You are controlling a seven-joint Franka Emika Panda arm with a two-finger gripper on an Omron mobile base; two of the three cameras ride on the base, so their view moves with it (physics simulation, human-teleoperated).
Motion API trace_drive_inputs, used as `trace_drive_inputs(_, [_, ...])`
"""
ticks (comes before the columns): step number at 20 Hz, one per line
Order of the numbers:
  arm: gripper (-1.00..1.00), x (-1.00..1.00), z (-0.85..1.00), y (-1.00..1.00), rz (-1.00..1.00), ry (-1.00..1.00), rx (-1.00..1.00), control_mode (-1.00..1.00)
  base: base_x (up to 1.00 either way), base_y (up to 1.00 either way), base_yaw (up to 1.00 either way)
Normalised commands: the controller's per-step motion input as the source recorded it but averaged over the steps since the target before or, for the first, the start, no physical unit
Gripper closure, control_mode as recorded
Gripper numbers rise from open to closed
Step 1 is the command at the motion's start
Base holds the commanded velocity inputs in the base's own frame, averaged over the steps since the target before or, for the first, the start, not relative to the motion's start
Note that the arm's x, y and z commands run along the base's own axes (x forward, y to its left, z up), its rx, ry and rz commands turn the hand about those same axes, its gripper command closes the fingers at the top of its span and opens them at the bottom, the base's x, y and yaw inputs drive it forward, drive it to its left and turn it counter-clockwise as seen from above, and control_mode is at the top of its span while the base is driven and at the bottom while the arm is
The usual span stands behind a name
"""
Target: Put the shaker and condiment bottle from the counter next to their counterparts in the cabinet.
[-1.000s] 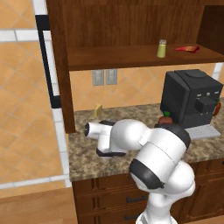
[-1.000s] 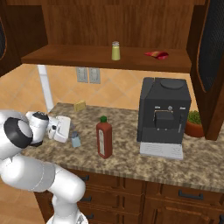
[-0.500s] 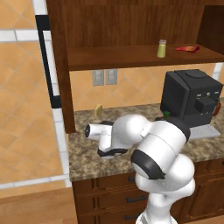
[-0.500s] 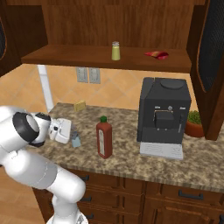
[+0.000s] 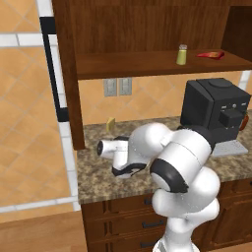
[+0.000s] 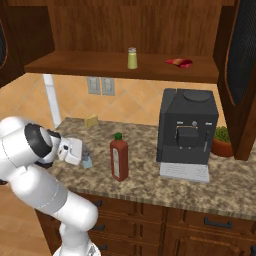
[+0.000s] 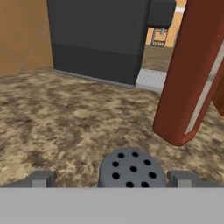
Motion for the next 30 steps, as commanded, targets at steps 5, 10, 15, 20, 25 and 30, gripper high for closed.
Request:
trace_drive_inputs(5, [1.0, 0.0, -0.15, 0.0, 0.0, 0.0, 0.0, -1.0, 0.0, 0.0, 0.0])
trace_drive_inputs(10, [1.0, 0.0, -0.03, 0.0, 0.0, 0.0, 0.0, -1.0, 0.0, 0.0, 0.0])
trace_drive_inputs(15, [1.0, 0.0, 0.51, 0.07, 0.0, 0.0, 0.0, -1.0, 0.0, 0.0, 0.0])
trace_drive_inputs(20, [1.0, 0.0, 0.81, 0.06, 0.0, 0.0, 0.0, -1.0, 0.0, 0.0, 0.0])
trace_drive_inputs(25, [1.0, 0.0, 0.85, 0.0, 0.0, 0.0, 0.0, -1.0, 0.0, 0.0, 0.0])
trace_drive_inputs(30, [1.0, -0.01, 0.71, 0.0, 0.0, 0.0, 0.0, -1.0, 0.0, 0.0, 0.0])
